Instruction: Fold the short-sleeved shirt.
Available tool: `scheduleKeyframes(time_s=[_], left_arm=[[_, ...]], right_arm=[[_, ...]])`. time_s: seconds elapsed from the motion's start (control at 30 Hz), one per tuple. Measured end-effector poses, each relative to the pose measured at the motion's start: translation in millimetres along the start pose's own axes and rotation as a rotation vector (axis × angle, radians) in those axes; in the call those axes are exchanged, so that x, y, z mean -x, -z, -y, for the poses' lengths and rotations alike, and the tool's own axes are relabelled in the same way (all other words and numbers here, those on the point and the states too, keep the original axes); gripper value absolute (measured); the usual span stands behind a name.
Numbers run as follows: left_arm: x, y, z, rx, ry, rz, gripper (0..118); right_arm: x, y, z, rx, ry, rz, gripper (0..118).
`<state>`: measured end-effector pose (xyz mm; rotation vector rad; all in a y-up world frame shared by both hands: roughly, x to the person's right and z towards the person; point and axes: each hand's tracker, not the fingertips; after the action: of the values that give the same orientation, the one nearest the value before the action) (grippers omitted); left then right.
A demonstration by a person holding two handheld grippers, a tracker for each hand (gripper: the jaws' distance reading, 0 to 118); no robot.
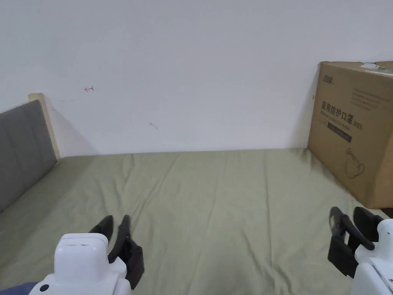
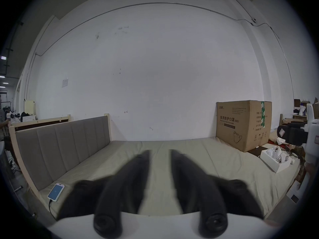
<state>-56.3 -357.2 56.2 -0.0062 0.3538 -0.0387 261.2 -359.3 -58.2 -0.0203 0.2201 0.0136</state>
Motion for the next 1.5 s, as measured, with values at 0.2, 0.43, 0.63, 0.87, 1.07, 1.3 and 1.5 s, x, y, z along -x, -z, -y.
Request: scheduleKeyframes(time_s=[0.2,0.43,0.63,0.87,1.07,1.3,1.5], left_arm=[[1.2,-0.9,-2.0,-0.024,0.006,0.018,111],[-0.7,2.8,-1.0,-0.013,0.03,0.019,112],[0.9,7.2,-6.8,0.016,0.016,0.002,112],[3.3,16.3,-5.3,0.09,-0.025,0.007,112],[-1.8,20.0,-0.2,0.122,-0.03,-0.064,112],[1.1,18.7,2.3,0.138,-0.082,-0.047,112],[-7.9,15.3,-0.3,0.126,-0.049,-0.022,111]], right_arm=[[6.4,-4.4,-1.6,-0.065,-0.037,-0.005,118],[16.4,-1.3,-3.2,-0.044,-0.066,-0.038,118],[20.0,-2.5,-5.7,-0.04,-0.063,-0.052,118],[25.0,-1.5,-4.9,-0.027,-0.075,-0.062,118],[27.5,1.2,-1.0,0.008,-0.066,-0.069,118],[29.7,2.7,4.1,0.037,-0.071,-0.078,118],[29.3,3.7,8.2,0.053,-0.064,-0.076,118]])
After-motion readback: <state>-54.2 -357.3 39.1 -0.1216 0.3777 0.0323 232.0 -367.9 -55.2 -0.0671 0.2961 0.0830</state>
